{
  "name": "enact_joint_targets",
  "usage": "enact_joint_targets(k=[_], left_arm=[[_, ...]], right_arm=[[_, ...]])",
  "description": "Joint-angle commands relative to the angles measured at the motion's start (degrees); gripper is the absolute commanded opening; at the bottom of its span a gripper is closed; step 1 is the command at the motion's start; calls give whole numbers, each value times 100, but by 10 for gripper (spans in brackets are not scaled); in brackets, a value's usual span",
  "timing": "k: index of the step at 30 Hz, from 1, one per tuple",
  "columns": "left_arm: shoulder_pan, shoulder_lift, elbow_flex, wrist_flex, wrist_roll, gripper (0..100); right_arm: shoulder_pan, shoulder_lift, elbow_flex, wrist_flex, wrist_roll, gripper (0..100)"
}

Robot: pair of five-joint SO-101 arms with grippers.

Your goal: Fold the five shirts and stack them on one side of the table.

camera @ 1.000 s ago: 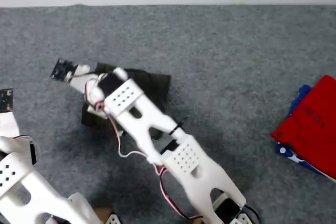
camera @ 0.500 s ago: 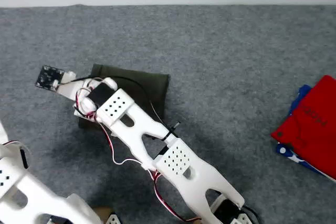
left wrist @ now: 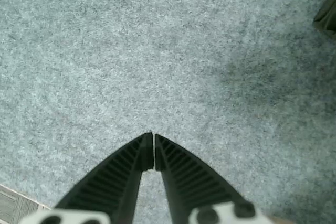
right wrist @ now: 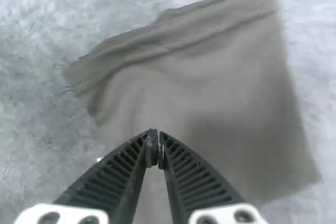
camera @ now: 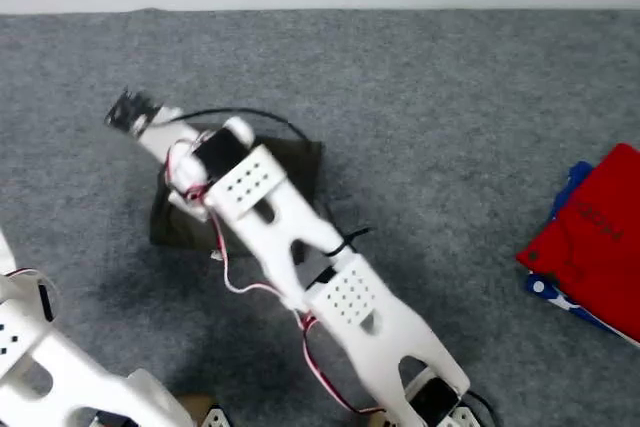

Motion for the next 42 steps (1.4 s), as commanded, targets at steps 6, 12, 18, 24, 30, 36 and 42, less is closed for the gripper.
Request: enact_joint_targets(k=[6, 12, 18, 24, 30, 36, 42], left_arm=[[141, -114, -40, -88, -88, 20], [158, -114, -31, -105, -79, 20], [158, -114, -31, -114, -79, 20], [141, -114, -31, -114, -88, 20], [141, -114, -31, -114, -88, 20], [123, -114, -31, -114, -88, 19], [123, -114, -31, -114, -88, 19]], right_arm=[[787, -2527, 3015, 224, -1960, 116], [822, -2826, 4211, 171, -3253, 365], [716, -2202, 4229, -514, -3525, 380], [716, -1385, 4229, -1182, -3648, 379], [708, -681, 4229, -1657, -3895, 373], [752, -391, 4229, -1534, -3851, 127], [998, -391, 4009, -760, -3560, 12]])
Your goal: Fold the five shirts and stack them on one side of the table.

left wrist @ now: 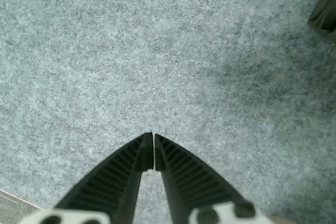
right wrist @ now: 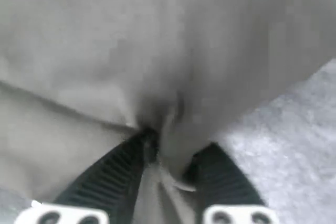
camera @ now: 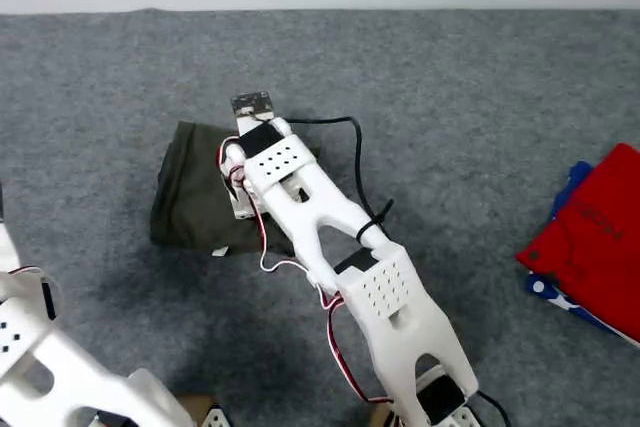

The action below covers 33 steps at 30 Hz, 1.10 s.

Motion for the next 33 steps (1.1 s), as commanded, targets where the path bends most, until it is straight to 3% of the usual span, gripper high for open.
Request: enact_joint_targets(k=[1, 5, 13, 16, 22, 24, 29, 33], left_arm=[[9, -114, -31, -114, -88, 19], [26, -114, -31, -114, -88, 19], [35, -114, -75, -88, -97, 19], [35, -114, -75, -88, -97, 19], [35, -114, -66, -88, -97, 19], [44, -114, -40, -105, -97, 19], [44, -114, -31, -105, -97, 19], [44, -114, -31, -105, -97, 19]], right_arm=[[189, 163, -167, 602, 141, 9], [453, 163, -756, 1437, 264, 9], [1560, -611, -782, 1437, 1996, 9], [2255, -813, -782, 1429, 3121, 9], [3688, -778, -809, 1341, 6796, 9], [4031, -664, -826, 1086, 7719, 9], [4356, -470, -826, 22, 9257, 9], [4268, -505, -826, -681, 9486, 33]])
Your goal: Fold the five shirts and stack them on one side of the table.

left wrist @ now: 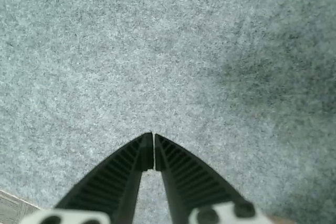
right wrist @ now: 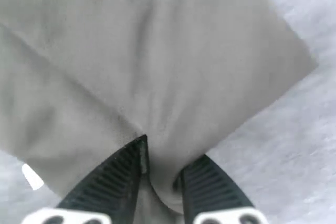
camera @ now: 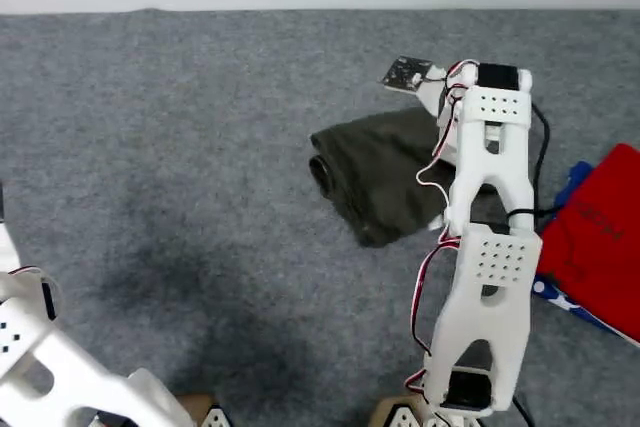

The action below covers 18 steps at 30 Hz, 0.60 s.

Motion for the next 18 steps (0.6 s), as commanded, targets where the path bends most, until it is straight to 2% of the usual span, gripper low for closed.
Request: enact_joint_targets(k=[1, 3, 12, 15, 18], left_arm=[[44, -114, -31, -105, -62, 19], [44, -114, -31, -105, -62, 19], [44, -114, -31, -114, -70, 19], [44, -114, -31, -114, -316, 19], [44, -114, -31, -114, -457, 19]], right_arm=[[-4, -127, -176, -356, 229, 54], [4, -127, -176, -356, -167, 102], [75, -453, -422, -330, -3560, 237], [48, -752, -598, 136, -5046, 245], [-92, -998, -659, 1051, -6374, 245]])
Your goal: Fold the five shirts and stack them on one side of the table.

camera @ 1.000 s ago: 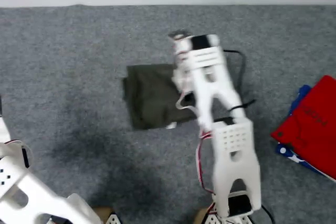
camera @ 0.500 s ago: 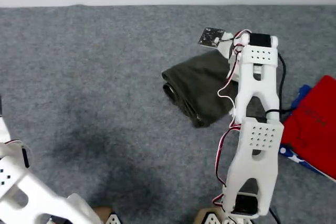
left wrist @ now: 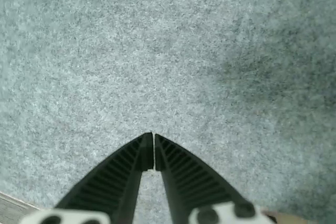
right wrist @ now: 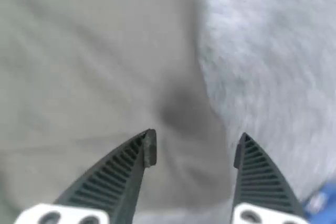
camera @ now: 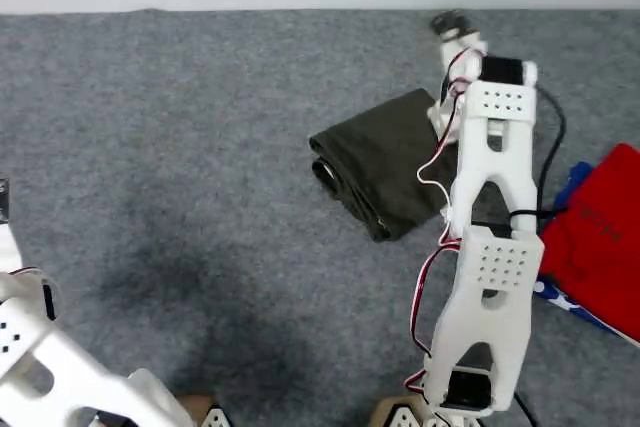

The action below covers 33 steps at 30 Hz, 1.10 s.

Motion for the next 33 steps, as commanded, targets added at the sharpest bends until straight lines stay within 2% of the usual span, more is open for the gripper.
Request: enact_joint_targets(k=[1, 3, 6, 11, 13, 17, 25, 33], left_arm=[[44, -114, -31, -114, -149, 19], [44, -114, -31, -114, -149, 19], [44, -88, -31, -114, -149, 19], [44, -79, -31, -114, -149, 19], [44, -79, -31, -114, -158, 19], [53, -70, -31, -158, -158, 19], [53, -70, -31, -299, -158, 19], [53, -70, 198, -484, -158, 19]], right_arm=[[-136, -664, -422, 1024, -1758, 245], [-259, -769, -378, 1393, -2444, 245], [-382, -927, -229, 1367, -3473, 245], [-831, -980, 18, 1367, -4598, 248], [-1042, -954, 105, 1323, -5002, 292], [-1297, -690, 114, 1103, -5802, 450], [-1218, 92, 114, 233, -6523, 449], [-1112, 1033, 114, 4, -7024, 449]])
